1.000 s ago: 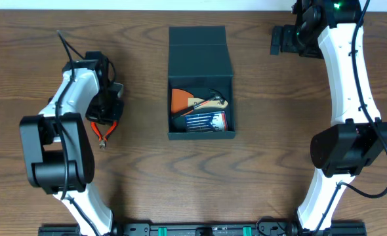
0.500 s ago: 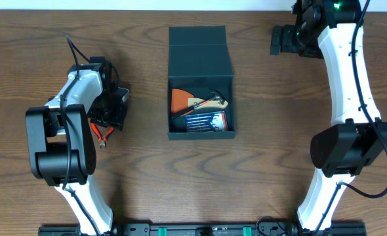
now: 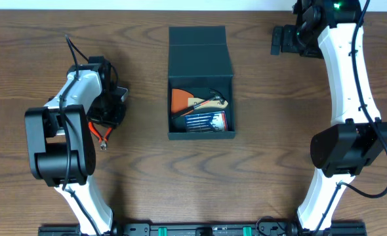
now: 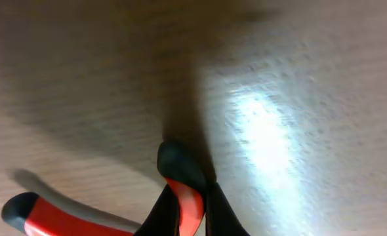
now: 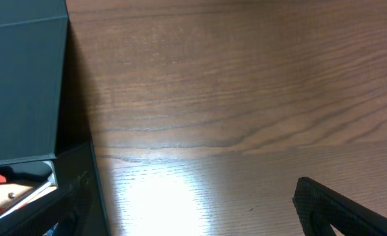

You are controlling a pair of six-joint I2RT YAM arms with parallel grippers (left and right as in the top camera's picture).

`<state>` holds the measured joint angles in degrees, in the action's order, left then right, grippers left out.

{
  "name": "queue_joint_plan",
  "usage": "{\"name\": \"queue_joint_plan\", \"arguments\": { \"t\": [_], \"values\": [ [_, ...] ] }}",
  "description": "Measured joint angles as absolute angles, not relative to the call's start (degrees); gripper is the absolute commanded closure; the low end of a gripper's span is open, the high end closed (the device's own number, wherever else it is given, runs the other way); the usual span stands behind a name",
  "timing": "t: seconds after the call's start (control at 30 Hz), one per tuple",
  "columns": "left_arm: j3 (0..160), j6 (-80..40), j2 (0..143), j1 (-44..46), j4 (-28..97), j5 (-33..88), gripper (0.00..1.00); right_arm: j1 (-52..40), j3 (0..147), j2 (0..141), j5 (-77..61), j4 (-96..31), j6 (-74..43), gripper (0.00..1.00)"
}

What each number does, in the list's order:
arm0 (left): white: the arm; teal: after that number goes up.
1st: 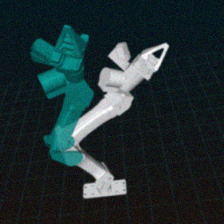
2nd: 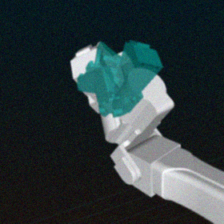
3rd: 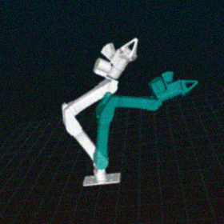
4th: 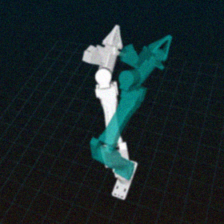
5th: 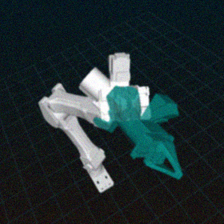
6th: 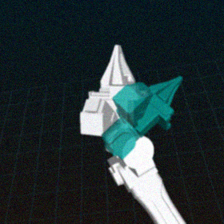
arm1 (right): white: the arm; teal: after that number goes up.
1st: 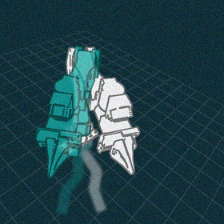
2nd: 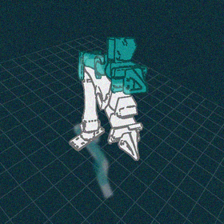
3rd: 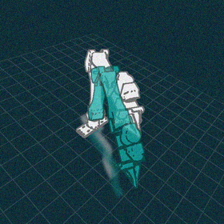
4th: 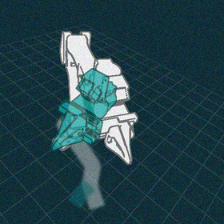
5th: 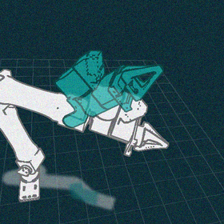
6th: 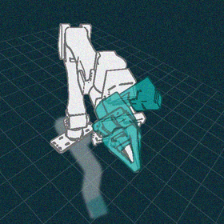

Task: Pack container
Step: 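Place the pliers into the box and release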

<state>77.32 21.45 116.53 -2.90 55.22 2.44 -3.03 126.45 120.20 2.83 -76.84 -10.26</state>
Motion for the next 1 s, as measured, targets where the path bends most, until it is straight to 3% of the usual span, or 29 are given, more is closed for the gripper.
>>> {"name": "queue_joint_plan", "arguments": {
  "t": [0.27,0.47,0.67,0.8,1.0],
  "values": [
    [94.87,21.47,112.57,3.27,67.70,3.05,0.94,-3.03,126.45,120.20,3.03,-76.12,-10.26,0.01],
    [104.62,26.33,102.52,21.28,59.81,3.07,0.94,-3.03,126.45,120.20,3.05,-75.72,-10.26,0.01],
    [105.08,39.13,104.29,38.46,57.19,3.55,0.94,-3.03,126.45,120.20,3.05,-75.68,-10.26,0.01],
    [104.68,44.47,109.62,42.35,57.32,1.34,0.94,-3.03,126.45,120.20,3.07,-75.90,-10.26,0.01],
    [104.44,47.48,118.61,41.34,57.65,-1.28,0.94,-3.03,126.45,120.20,3.09,-76.01,-10.26,0.01]
  ]
}}
